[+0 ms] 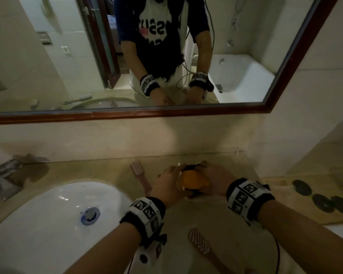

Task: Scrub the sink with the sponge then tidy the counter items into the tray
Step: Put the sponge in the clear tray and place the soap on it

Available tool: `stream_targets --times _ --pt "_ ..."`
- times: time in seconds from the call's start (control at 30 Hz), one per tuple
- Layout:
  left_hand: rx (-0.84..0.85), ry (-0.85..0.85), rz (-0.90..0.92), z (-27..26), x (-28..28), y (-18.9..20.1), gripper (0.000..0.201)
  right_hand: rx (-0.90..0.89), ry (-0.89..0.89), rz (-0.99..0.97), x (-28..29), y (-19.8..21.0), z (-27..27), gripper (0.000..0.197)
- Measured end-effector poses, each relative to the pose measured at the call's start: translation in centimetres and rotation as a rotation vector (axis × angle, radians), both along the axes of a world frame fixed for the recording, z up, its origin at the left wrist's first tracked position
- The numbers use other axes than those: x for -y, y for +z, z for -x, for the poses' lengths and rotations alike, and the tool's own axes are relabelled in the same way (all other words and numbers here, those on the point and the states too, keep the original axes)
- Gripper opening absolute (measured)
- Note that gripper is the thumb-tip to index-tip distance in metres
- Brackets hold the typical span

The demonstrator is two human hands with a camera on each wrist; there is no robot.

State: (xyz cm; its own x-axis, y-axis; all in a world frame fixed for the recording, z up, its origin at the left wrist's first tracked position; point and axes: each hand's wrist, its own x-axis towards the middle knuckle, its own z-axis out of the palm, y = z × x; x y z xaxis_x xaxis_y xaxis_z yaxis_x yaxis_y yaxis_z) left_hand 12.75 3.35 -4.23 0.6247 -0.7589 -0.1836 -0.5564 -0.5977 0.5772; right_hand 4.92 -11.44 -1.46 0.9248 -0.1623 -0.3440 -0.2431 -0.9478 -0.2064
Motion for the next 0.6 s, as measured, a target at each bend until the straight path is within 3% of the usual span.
stream_targets --times 0.3,0.6 --pt "0.01 0.117 -0.067 -4.7 3.6 -4.4 0.061 -0.082 -0.047 0.059 5.7 -2.8 -6.5 0.043" --pt "0.003 0.181 0.002 -5.4 4.4 -5.3 0.053 -0.034 -0.11 -0.027 6.8 -3.8 -7.2 0.052"
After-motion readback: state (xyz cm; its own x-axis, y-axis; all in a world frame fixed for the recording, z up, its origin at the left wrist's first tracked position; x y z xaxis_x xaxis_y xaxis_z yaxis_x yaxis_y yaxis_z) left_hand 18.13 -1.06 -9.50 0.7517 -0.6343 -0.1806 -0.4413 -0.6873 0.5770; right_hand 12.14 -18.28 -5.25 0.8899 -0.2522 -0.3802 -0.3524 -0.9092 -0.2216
